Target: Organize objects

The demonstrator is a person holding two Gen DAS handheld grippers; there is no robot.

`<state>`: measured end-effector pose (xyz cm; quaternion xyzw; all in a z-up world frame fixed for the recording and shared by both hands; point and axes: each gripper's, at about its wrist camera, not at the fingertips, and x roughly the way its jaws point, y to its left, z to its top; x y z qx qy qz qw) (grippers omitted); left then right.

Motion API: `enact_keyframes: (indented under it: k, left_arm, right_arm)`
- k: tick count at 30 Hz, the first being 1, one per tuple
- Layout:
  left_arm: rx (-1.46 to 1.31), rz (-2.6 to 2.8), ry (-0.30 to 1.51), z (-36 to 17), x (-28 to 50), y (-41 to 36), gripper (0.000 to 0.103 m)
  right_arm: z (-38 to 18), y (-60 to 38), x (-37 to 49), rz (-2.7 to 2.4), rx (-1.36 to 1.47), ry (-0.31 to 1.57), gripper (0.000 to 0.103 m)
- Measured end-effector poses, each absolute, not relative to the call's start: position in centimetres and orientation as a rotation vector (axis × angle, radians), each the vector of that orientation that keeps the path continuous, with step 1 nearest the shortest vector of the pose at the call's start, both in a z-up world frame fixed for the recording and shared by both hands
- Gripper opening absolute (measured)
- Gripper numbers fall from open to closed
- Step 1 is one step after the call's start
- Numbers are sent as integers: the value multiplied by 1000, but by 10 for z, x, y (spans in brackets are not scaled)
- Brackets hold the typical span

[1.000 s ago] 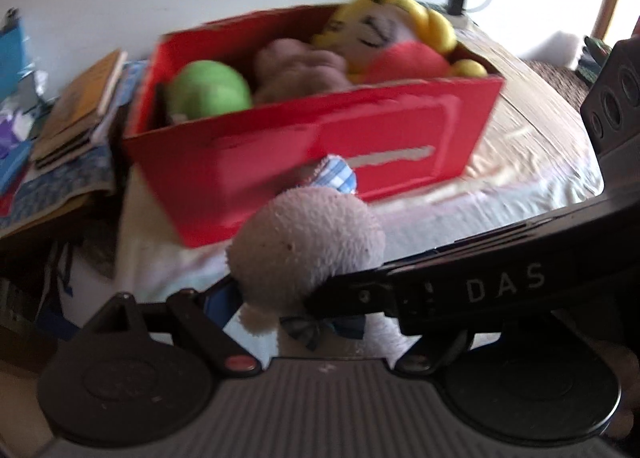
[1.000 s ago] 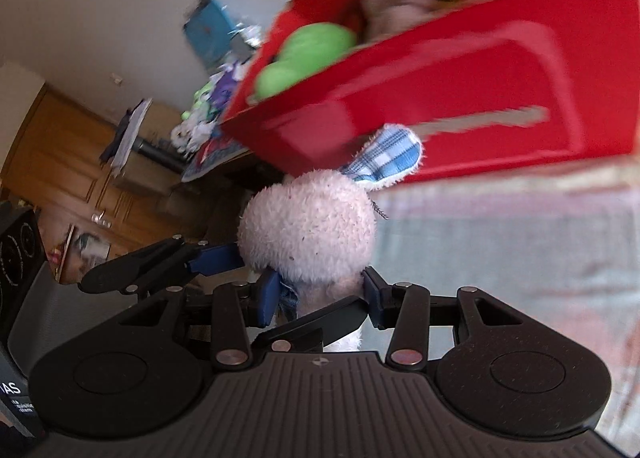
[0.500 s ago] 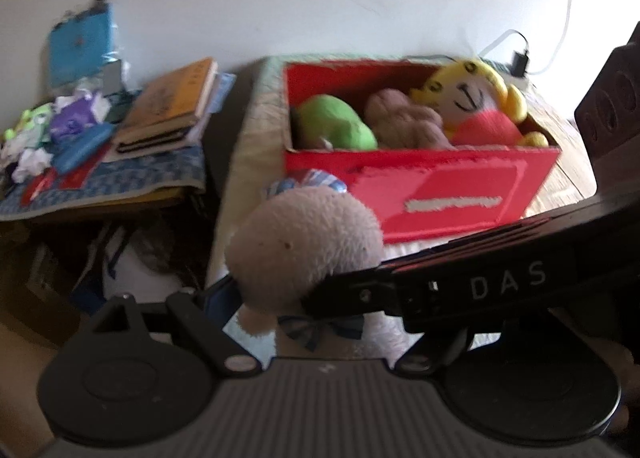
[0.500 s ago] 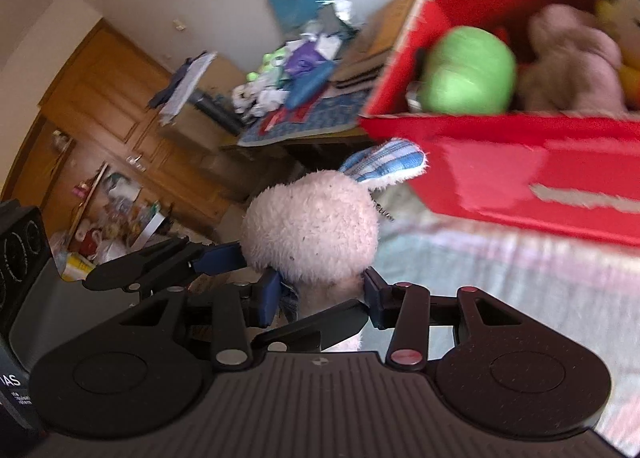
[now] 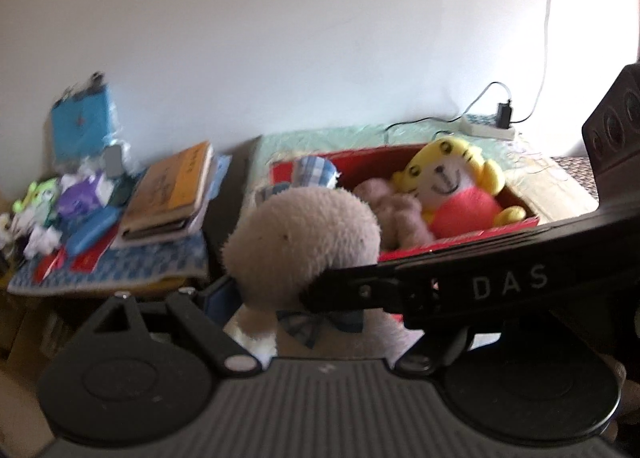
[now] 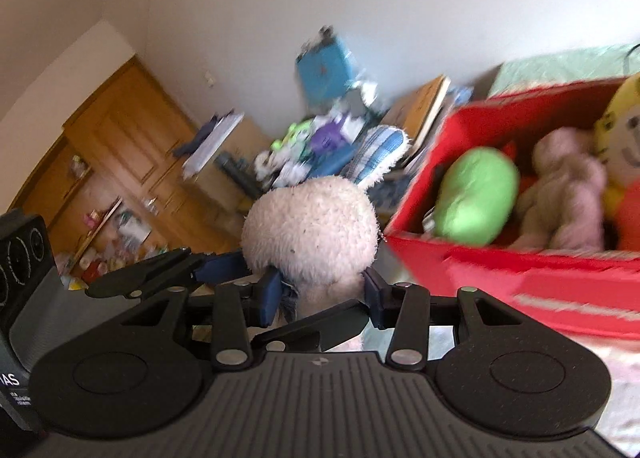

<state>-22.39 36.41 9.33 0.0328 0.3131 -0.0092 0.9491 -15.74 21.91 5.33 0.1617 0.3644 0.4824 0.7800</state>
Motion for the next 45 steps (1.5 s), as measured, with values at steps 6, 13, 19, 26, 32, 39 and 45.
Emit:
enact_keyframes:
  k: [6, 13, 19, 26, 32, 39, 45]
  left_arm:
    - [101, -104, 572, 103, -187, 337, 83]
    - [45, -183, 572, 101, -141, 331, 83]
    - [6, -189, 614, 83, -115, 332, 83]
    - [-6, -179, 688, 55, -83, 342, 83]
    - [-13, -175, 787, 25, -66, 349, 83]
    - [46, -154, 780, 20, -64, 340, 85]
    - [70, -138, 779, 16, -61, 337, 85]
  right_arm:
    - [65, 190, -139, 921, 378, 693, 48]
    - [70, 175, -114, 774, 353, 610, 48]
    - [55, 178, -92, 725, 369, 634, 48]
    - [35, 190, -67, 692, 375, 706, 47]
    - [18, 199, -55, 668, 303, 809, 48]
    - [7, 193, -44, 677, 380, 870, 50]
    - [2, 192, -40, 691, 411, 883, 52]
